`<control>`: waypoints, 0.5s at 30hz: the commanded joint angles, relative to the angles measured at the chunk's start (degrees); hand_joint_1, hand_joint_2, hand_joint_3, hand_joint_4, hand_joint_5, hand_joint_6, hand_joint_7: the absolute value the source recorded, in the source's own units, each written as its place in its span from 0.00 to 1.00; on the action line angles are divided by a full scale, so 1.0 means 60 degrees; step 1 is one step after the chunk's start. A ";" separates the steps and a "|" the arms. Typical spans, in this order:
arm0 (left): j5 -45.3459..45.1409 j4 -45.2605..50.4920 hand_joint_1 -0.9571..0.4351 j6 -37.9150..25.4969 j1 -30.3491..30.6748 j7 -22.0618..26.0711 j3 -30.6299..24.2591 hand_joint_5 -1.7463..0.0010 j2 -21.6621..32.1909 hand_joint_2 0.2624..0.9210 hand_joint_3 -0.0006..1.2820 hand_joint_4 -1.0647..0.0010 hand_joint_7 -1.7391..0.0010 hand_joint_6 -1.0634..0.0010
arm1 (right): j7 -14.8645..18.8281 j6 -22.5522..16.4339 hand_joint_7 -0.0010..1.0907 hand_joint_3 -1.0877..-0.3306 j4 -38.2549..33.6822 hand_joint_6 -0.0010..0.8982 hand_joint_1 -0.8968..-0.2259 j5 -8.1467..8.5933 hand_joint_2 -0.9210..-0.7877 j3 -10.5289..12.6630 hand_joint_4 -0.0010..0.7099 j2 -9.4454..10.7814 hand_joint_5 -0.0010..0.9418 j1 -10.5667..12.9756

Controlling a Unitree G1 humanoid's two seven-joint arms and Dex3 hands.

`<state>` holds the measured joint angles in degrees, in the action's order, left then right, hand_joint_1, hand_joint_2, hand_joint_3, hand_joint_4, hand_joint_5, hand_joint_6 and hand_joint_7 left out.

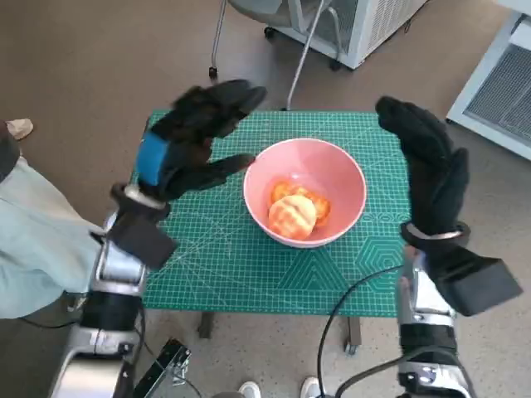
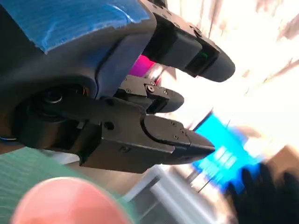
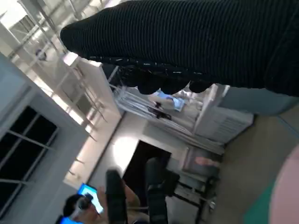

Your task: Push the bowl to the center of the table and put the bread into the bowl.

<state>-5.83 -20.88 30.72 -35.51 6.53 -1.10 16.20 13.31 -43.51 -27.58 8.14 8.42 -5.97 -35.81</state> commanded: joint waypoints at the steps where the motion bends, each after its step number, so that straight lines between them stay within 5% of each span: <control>1: 0.0381 0.0654 0.59 -0.0178 0.0425 -0.0130 -0.0145 0.92 -0.0317 1.00 0.05 0.47 0.59 0.61 | -0.0294 0.0309 0.75 0.44 0.0118 0.00 0.46 -0.0226 0.00 -0.0072 0.57 0.0008 0.01 -0.0059; 15: 0.0131 0.1292 0.58 -0.0420 0.0881 -0.0128 -0.0102 0.90 -0.0306 1.00 0.06 0.51 0.55 0.67 | -0.0208 0.0592 0.74 0.41 0.0335 0.02 0.49 -0.0122 0.00 -0.0138 0.56 -0.0256 0.00 -0.0242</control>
<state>-4.51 -14.60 28.87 -31.48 6.13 -1.59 14.30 11.51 -41.16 -25.88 6.95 7.74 -6.83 -37.16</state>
